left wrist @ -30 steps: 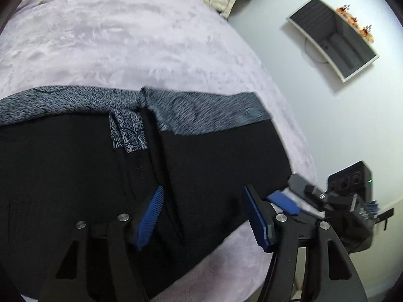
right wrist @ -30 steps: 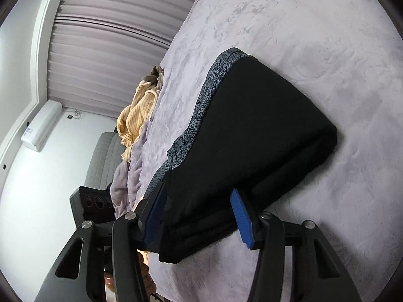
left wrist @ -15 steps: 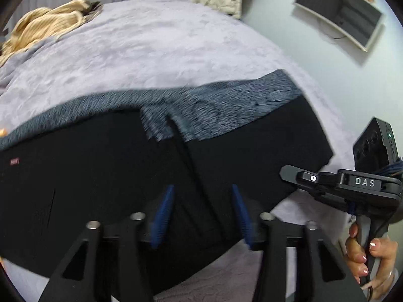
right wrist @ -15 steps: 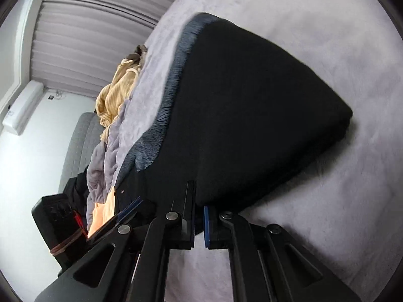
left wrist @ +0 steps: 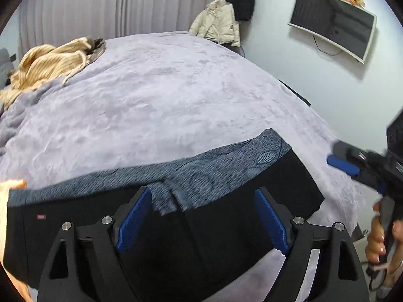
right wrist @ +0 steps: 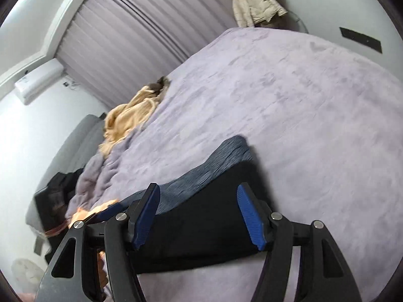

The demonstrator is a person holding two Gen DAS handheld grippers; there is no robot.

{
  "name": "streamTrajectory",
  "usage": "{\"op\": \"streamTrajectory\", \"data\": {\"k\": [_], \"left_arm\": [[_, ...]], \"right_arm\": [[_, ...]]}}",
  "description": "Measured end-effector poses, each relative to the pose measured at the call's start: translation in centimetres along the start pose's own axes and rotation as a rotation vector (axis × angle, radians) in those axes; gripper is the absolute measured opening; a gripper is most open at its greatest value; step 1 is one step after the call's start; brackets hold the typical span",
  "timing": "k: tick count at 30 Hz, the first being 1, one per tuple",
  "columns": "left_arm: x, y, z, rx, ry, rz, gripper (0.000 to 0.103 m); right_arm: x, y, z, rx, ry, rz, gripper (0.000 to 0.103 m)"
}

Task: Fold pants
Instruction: 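Lower the pants onto the bed and open both grippers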

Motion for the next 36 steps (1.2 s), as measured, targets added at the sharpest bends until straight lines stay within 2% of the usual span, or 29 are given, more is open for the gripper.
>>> {"op": "streamTrajectory", "data": {"k": [3, 5, 7, 9, 10, 12, 15, 20, 22, 27, 31, 33, 34, 36], "left_arm": [[1.9, -1.0, 2.0, -0.033, 0.0, 0.009, 0.085], [3.0, -1.0, 3.7, -0.075, 0.007, 0.016, 0.085], [3.9, -0.5, 5.3, -0.106, -0.02, 0.045, 0.085], [4.1, 0.9, 7.4, -0.159, -0.069, 0.091, 0.085], [3.9, 1.6, 7.8, -0.153, -0.063, 0.106, 0.085], [3.7, 2.6, 7.2, -0.09, -0.051, 0.139, 0.085], [3.1, 3.2, 6.3, -0.072, -0.069, 0.172, 0.085], [-1.4, 4.1, 5.0, -0.123, -0.055, 0.035, 0.085], [-3.3, 4.7, 4.1, -0.11, -0.062, 0.011, 0.085], [-6.4, 6.5, 2.5, -0.098, -0.161, -0.029, 0.085], [-7.1, 8.9, 3.2, -0.169, -0.201, -0.061, 0.085], [-7.2, 9.9, 2.8, -0.154, -0.208, -0.072, 0.09], [-7.3, 10.2, 2.6, -0.15, -0.219, -0.072, 0.097], [-7.4, 10.8, 2.4, -0.15, -0.214, -0.078, 0.098]], "right_arm": [[2.4, -2.1, 2.8, -0.035, 0.124, -0.012, 0.063], [4.3, -2.6, 4.9, -0.1, 0.176, -0.017, 0.059], [6.3, -1.4, 6.9, -0.176, 0.217, -0.003, 0.059], [7.4, -0.1, 8.4, -0.214, 0.25, -0.018, 0.059], [7.5, 0.5, 8.6, -0.209, 0.249, -0.031, 0.059], [6.9, 1.1, 8.2, -0.193, 0.256, -0.071, 0.059], [6.1, 1.4, 7.2, -0.185, 0.274, -0.082, 0.062], [4.0, 0.7, 5.5, -0.128, 0.322, -0.086, 0.062], [2.4, 1.0, 4.2, -0.091, 0.355, -0.124, 0.062], [-1.7, 2.6, 2.9, -0.044, 0.282, -0.14, 0.062], [-5.3, 5.4, 5.9, -0.135, 0.167, -0.155, 0.062], [-6.6, 7.1, 7.8, -0.185, 0.146, -0.183, 0.062], [-6.9, 8.1, 8.5, -0.202, 0.137, -0.188, 0.062], [-7.3, 10.0, 9.8, -0.241, 0.118, -0.182, 0.062]]}}
Point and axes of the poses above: each gripper's, at about its wrist camera, not at the fingertips, and z roughly the way its jaws point, x to its right, y to its underside, the point moved 3 cm from there along z, roughly the way its jaws point, and after that the axes turned 12 degrees about -y, right-handed, at the moved point
